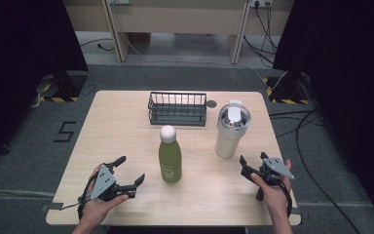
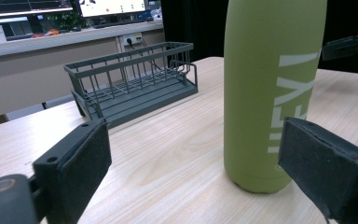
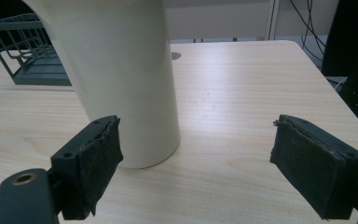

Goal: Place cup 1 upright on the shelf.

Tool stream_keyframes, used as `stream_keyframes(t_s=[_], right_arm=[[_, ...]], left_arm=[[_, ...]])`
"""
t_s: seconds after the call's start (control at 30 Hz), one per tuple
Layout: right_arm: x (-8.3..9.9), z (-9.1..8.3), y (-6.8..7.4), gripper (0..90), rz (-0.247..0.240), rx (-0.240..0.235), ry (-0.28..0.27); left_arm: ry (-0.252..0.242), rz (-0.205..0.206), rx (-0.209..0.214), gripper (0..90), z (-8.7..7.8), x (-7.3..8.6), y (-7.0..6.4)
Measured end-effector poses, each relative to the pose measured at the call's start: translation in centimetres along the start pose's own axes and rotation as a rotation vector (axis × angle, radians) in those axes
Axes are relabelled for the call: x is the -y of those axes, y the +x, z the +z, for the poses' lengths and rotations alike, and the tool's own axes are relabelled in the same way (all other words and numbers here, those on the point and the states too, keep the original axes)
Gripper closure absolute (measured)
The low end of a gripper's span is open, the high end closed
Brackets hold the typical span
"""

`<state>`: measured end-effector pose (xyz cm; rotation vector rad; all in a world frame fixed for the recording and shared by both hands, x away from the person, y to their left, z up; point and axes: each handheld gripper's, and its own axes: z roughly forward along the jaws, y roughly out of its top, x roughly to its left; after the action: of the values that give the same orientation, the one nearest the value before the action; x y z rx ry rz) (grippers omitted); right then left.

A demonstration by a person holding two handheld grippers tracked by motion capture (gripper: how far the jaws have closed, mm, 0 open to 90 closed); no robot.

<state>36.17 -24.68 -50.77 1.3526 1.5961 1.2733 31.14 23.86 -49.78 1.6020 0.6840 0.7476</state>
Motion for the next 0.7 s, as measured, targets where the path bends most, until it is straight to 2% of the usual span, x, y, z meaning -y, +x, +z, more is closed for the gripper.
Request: stream_keyframes(t_s=[0.27,0.7], right_arm=[[-0.1,0.0,0.1,15.4,-0.007,-0.005,0.002],[-0.3,0.1,0.0,15.4,0.004,0.004,0.002]], left_arm=[[-0.009,-0.007,0.028,0.4,0.8,-0.6,-0.8],[-0.018,-0.004,0.093,0.8,2.3,-1.2,-2.3]])
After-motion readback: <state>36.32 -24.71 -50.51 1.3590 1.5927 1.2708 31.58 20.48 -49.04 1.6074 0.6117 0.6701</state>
